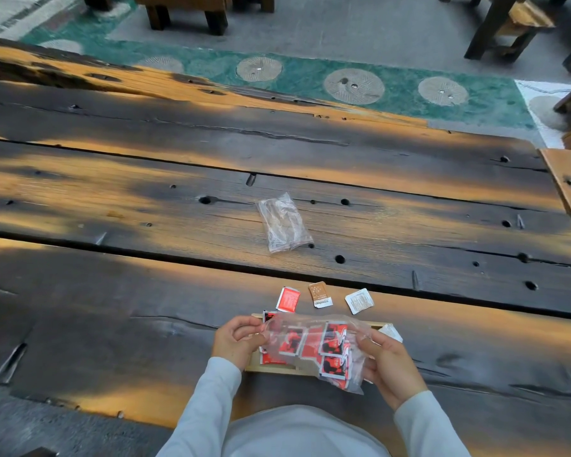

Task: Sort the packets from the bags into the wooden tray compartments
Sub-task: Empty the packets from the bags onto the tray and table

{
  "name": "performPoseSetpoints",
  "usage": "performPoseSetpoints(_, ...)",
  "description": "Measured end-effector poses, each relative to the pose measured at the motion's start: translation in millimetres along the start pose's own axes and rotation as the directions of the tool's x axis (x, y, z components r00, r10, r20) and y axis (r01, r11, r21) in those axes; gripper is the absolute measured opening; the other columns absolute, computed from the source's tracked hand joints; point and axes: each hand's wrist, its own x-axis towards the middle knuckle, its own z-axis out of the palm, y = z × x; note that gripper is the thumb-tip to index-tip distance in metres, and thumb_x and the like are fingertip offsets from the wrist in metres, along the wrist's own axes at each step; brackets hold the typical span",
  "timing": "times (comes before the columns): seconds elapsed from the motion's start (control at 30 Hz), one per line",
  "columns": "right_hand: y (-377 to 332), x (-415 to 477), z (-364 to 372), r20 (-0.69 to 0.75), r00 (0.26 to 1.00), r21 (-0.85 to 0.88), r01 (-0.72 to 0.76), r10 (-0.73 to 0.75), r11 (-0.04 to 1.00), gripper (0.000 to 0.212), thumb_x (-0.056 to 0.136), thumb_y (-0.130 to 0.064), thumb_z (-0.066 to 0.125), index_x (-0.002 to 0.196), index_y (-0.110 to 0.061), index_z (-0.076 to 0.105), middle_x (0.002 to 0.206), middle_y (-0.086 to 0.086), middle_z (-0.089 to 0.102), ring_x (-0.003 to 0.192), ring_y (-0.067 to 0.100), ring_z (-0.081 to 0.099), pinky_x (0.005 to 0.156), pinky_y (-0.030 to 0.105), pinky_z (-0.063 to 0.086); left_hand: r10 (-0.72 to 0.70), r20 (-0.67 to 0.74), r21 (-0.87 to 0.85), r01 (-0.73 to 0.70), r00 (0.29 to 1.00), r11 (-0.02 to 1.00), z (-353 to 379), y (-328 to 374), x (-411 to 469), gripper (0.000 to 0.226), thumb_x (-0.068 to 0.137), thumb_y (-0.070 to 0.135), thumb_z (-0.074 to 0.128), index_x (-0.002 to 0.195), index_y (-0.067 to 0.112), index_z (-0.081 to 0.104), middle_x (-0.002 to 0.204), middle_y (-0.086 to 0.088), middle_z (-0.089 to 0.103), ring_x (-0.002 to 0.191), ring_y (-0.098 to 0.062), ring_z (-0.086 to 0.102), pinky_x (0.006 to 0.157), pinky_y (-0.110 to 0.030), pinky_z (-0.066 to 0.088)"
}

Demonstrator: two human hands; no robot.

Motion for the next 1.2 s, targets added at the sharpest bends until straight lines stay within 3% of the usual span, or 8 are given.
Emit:
performPoseSetpoints(0.13,0,-1,-1,0.006,1.000,0.051,-0.016,0.015,0.999,0.026,0.103,-0.005,0.050,0.120,-0.008,0.070,0.105,0.017,0.079,0.086,0.030,0.079,0.065,0.037,0.065,-0.002,0.005,0.001,0.002,1.000,1.000,0,0,0,0.022,0.075,-0.003,0.080,0.090,0.007,0.068,0.091,-0.010,0.075,0.085,-0.024,0.071,0.072,-0.032,0.058)
performPoseSetpoints(0.3,-2,-2,-3,0.018,0.999,0.095,-0.045,0.044,0.994,0.027,0.103,-0.005,0.050,0.122,-0.008,0.069,0.108,0.019,0.078,0.089,0.031,0.078,0.068,0.038,0.065,-0.001,0.000,-0.020,0.001,1.000,1.000,-1,-3,2,0.026,0.072,-0.006,0.082,0.090,0.007,0.068,0.090,-0.013,0.075,0.083,-0.025,0.071,0.067,-0.027,0.055)
performPoseSetpoints(0.5,-6,-3,2,0.008,0.999,0.111,-0.038,0.038,0.993,0.024,0.101,-0.004,0.053,0.119,-0.003,0.069,0.104,0.018,0.079,0.080,0.028,0.079,0.061,0.034,0.063,-0.002,0.011,-0.014,0.002,1.000,1.000,1,-5,3,0.024,0.074,-0.007,0.079,0.089,0.007,0.068,0.090,-0.013,0.075,0.083,-0.025,0.070,0.064,-0.023,0.053)
performPoseSetpoints(0.8,-9,-6,6,0.054,0.997,0.235,-0.066,0.055,0.970,0.025,0.102,-0.003,0.051,0.119,-0.001,0.069,0.110,0.021,0.077,0.086,0.030,0.078,0.071,0.039,0.066,-0.003,0.000,-0.019,0.003,1.000,1.000,-2,-8,5,0.023,0.075,-0.008,0.079,0.092,0.003,0.067,0.090,-0.015,0.074,0.083,-0.026,0.070,0.054,-0.016,0.054)
performPoseSetpoints(0.87,-10,-7,9,0.043,0.997,0.230,-0.067,0.059,0.971,0.025,0.102,-0.003,0.050,0.119,0.000,0.068,0.108,0.020,0.078,0.083,0.028,0.078,0.065,0.036,0.066,-0.010,-0.005,-0.020,0.010,1.000,1.000,-1,-7,5,0.024,0.075,-0.007,0.079,0.093,0.002,0.067,0.090,-0.014,0.074,0.080,-0.024,0.070,0.052,-0.015,0.054)
performPoseSetpoints(1.2,-14,-10,13,0.066,0.995,0.321,-0.090,0.072,0.943,0.024,0.100,0.002,0.051,0.117,0.002,0.067,0.107,0.022,0.077,0.080,0.030,0.079,0.062,0.033,0.065,-0.019,-0.007,-0.015,0.019,1.000,1.000,-4,-14,10,0.023,0.074,-0.005,0.080,0.089,0.009,0.069,0.090,-0.012,0.076,0.085,-0.028,0.071,0.068,-0.030,0.056)
